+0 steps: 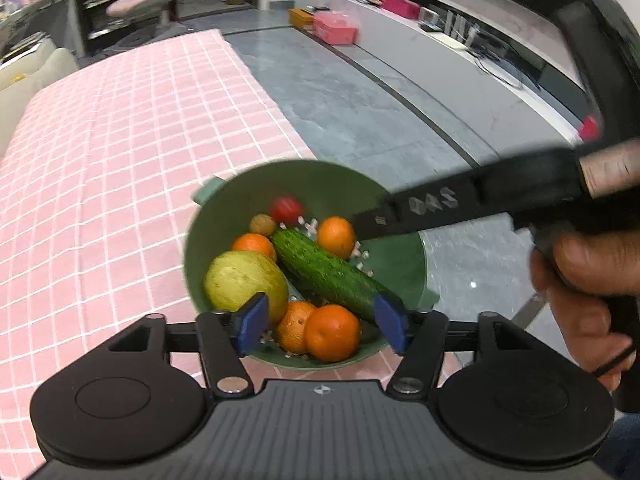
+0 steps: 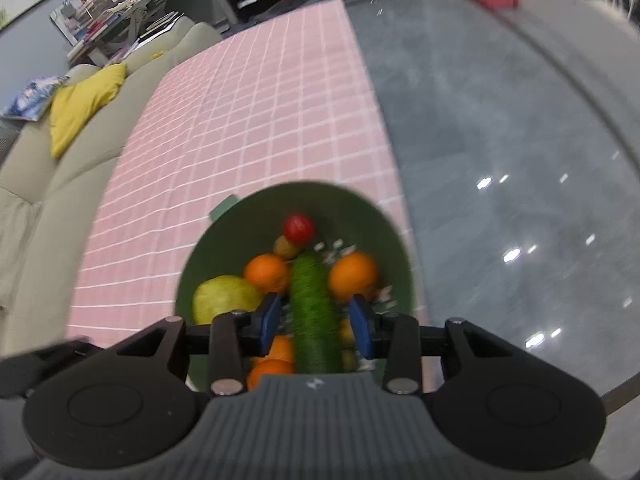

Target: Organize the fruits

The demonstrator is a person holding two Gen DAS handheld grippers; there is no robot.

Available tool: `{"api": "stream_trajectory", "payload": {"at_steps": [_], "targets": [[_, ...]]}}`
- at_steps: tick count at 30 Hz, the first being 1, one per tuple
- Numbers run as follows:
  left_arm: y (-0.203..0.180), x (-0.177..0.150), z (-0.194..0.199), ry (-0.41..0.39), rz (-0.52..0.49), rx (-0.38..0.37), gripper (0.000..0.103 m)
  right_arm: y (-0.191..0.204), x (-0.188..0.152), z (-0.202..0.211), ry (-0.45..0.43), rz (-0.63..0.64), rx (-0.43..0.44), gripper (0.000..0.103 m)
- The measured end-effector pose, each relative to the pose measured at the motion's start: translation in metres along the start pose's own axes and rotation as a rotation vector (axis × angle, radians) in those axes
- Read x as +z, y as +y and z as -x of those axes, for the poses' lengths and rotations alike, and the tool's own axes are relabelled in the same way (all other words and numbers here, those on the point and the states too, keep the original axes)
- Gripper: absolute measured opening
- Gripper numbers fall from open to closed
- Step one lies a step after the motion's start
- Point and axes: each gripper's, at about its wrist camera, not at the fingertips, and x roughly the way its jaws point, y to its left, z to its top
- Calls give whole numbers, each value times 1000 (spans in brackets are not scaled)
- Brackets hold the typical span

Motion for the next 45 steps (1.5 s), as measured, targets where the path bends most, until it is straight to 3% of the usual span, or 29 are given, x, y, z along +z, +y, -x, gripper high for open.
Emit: {"api": "stream_trajectory", "payload": {"at_steps": [5, 8, 13, 24, 45], "targets": [[5, 5, 19, -27, 52, 68, 85, -3, -9, 34, -73, 0, 4, 43], [8, 5, 26, -35, 105, 134, 89, -1, -18, 51, -114, 15, -10, 56], [9, -1, 31, -32, 193, 193, 89, 4, -38, 70, -148, 47, -55, 56], [0, -7, 56, -54, 204, 212, 89, 9, -67, 95, -166, 71, -78, 56], [-2, -10, 57, -49, 196, 214, 89, 11, -69, 94, -154, 74, -71, 56]]}}
